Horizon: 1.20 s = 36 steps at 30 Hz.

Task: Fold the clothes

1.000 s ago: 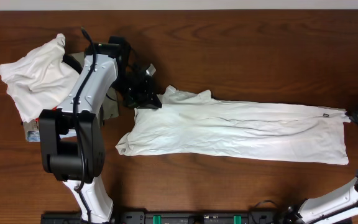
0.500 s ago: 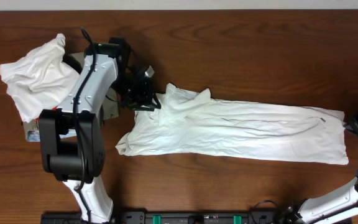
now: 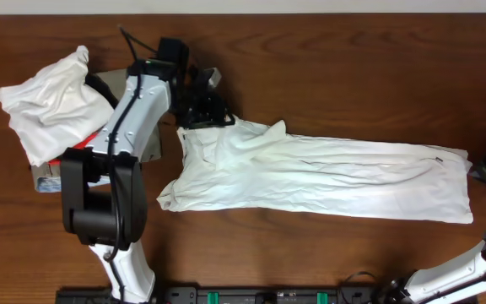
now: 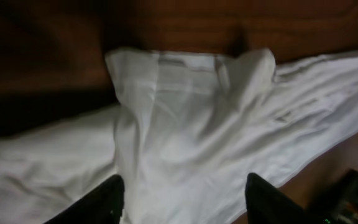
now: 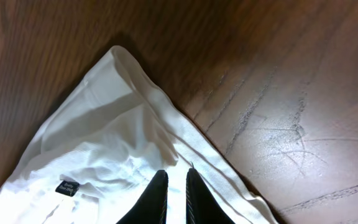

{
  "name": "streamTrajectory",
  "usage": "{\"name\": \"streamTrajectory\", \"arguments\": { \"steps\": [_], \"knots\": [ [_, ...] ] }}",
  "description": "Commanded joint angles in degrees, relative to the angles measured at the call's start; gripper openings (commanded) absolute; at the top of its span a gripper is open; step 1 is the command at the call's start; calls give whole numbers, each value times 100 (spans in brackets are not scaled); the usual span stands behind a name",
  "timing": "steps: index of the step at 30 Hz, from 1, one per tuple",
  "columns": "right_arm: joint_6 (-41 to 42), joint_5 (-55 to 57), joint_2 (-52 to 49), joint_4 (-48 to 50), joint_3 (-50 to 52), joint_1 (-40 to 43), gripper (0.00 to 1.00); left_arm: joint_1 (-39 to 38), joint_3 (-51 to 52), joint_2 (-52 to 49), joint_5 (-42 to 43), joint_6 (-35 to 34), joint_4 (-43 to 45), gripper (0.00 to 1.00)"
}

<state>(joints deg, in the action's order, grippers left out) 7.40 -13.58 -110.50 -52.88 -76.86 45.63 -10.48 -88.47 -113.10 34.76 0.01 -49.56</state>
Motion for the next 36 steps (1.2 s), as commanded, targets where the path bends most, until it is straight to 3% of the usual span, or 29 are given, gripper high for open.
{"name": "streamTrajectory", "arguments": {
  "steps": [1, 21, 24, 36],
  "knots": [
    [-39, 7, 68, 15, 17, 13, 11, -142, 11, -79, -407, 37, 155, 65],
    [-39, 4, 68, 39, 22, -70, 11, -223, 11, -933, -302, 17, 656, 64],
    [-39, 4, 68, 37, 22, -70, 11, -223, 11, -933, -42, 15, 592, 55],
    [-39, 4, 68, 57, 22, -70, 11, -225, 11, -933, 203, 20, 511, 40]
  ]
}}
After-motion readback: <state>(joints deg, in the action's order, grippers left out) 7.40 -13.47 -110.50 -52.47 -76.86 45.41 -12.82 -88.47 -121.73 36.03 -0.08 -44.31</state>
